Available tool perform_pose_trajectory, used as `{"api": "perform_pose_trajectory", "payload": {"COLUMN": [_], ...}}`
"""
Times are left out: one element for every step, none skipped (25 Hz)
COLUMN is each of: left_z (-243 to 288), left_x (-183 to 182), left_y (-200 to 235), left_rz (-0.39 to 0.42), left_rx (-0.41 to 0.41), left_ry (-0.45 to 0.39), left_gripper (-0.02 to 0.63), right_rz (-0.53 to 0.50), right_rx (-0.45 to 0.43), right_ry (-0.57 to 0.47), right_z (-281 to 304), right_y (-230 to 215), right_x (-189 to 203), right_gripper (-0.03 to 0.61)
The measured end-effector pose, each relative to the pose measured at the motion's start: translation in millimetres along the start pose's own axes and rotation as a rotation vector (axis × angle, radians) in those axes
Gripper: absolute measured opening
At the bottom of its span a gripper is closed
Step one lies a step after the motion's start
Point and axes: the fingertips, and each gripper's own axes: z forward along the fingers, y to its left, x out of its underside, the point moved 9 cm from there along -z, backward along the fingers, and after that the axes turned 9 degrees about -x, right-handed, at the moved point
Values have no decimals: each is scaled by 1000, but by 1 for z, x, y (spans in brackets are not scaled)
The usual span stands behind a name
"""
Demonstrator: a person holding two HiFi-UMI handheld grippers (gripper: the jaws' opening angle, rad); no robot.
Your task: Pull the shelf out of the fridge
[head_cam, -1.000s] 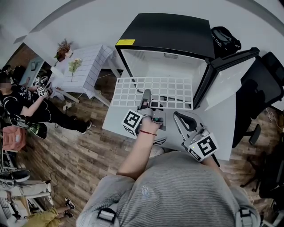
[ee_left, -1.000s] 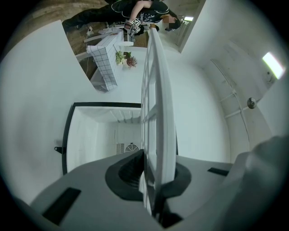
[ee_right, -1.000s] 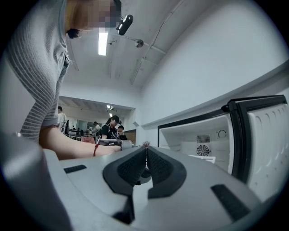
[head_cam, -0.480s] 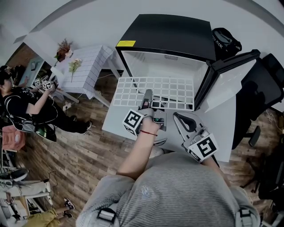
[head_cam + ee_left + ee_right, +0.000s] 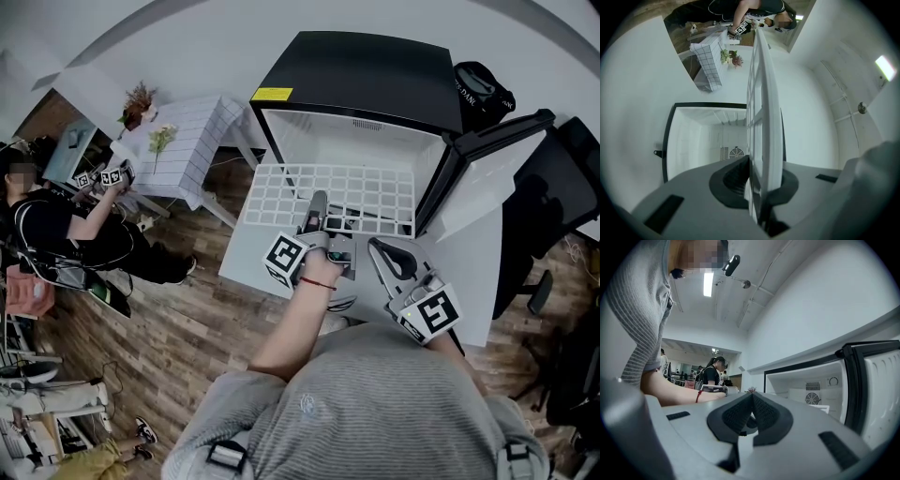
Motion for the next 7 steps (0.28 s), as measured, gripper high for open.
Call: {"api": "perform_pose_trajectory", "payload": {"left_z": [0,-1,-1,-2,-3,-4,-5], "left_x": [0,0,0,0,1,1,1], "left_y": [0,-1,-1,-1,-1,-1,-1], "left_rz": [0,0,0,-1,-3,-4,-5], "left_rx": [1,1,1,1,0,-1,-2], "left_ry": [0,0,1,2,3,4,6], "left_gripper": [32,32,32,32,32,32,32], "right_rz": [-1,-1,-2,-3,-4,-5,-6], "right_rx": [-1,-1,-1,-1,-1,-2,-2], "right_ry": [3,6,8,8,6,4,1], "right_z": [0,0,0,0,1,1,1], "right_y": [0,1,1,2,3,4,5], "right_x": [0,0,-1,-1,-1,-2,-2], "right_gripper": [12,12,12,12,12,12,12]}}
